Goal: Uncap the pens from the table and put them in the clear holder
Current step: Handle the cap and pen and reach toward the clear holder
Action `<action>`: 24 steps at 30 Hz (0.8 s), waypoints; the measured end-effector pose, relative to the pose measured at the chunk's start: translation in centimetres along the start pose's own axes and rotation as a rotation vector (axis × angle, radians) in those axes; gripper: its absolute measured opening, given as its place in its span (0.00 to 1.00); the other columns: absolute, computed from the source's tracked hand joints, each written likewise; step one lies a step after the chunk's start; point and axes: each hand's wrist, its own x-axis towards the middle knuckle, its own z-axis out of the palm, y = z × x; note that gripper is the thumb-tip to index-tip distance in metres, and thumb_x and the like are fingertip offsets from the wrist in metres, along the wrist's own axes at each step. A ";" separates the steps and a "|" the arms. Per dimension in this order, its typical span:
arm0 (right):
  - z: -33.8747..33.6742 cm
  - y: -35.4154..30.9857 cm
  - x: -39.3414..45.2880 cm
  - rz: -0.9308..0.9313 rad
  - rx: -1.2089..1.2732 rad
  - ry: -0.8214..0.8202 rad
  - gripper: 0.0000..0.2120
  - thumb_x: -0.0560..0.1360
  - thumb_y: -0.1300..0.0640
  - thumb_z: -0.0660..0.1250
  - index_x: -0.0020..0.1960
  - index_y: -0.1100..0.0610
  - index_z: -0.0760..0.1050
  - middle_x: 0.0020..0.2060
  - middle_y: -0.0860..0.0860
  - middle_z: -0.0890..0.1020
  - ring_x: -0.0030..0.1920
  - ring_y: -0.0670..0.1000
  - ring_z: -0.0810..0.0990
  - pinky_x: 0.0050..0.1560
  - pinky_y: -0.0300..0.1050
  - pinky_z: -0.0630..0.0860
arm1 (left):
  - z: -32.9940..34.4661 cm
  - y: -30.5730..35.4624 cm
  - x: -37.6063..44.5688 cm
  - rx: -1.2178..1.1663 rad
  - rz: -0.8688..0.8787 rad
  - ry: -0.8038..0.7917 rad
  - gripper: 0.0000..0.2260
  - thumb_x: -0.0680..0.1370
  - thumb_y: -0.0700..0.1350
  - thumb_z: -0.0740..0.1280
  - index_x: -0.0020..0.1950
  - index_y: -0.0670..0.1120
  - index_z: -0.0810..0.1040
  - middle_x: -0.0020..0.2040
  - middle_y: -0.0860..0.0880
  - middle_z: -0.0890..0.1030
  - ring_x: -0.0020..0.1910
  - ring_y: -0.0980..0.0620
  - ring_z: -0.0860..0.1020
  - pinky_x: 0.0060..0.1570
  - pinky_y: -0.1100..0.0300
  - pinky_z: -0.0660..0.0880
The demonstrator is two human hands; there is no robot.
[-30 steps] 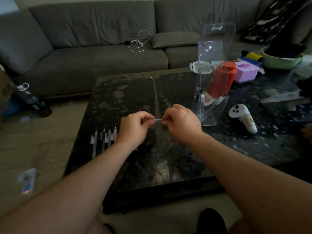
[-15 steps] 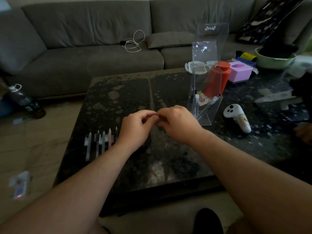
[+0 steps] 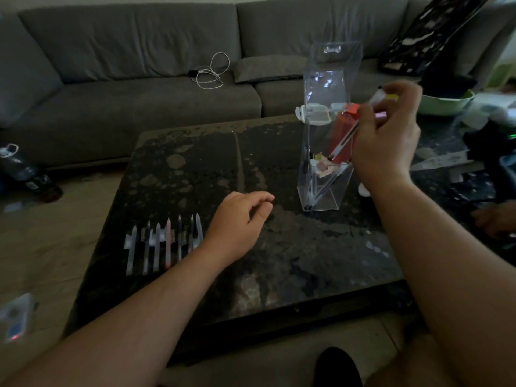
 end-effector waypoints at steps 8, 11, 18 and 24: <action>2.0 3.0 -2.1 -0.116 -0.489 -0.588 0.05 0.82 0.48 0.67 0.52 0.49 0.79 0.44 0.45 0.80 0.52 0.51 0.78 0.57 0.57 0.76 | 0.4 -0.9 0.6 0.088 0.022 -0.041 0.11 0.83 0.45 0.68 0.63 0.55 0.84 0.56 0.60 0.81 0.61 0.57 0.74 0.60 0.62 0.69; 1.8 3.1 -2.0 -0.088 -0.588 -0.605 0.11 0.83 0.43 0.63 0.52 0.48 0.81 0.46 0.47 0.78 0.59 0.54 0.72 0.56 0.56 0.64 | 0.5 -1.3 0.7 0.100 0.021 -0.060 0.11 0.84 0.45 0.67 0.63 0.56 0.84 0.58 0.59 0.82 0.62 0.58 0.73 0.60 0.62 0.69; 2.2 2.5 -2.9 -0.206 -0.530 -0.422 0.11 0.82 0.47 0.65 0.55 0.49 0.83 0.58 0.48 0.80 0.59 0.56 0.70 0.53 0.53 0.62 | -0.6 -2.5 0.8 0.166 -0.055 -0.072 0.11 0.83 0.45 0.67 0.60 0.57 0.85 0.59 0.60 0.82 0.63 0.57 0.73 0.64 0.58 0.71; 6.5 -0.5 -8.6 -0.360 -0.385 -0.778 0.12 0.80 0.47 0.61 0.54 0.49 0.82 0.50 0.49 0.79 0.52 0.54 0.76 0.53 0.56 0.77 | -3.5 -5.3 1.0 0.343 -0.273 -0.059 0.15 0.84 0.43 0.64 0.58 0.62 0.84 0.62 0.56 0.80 0.65 0.50 0.72 0.66 0.51 0.72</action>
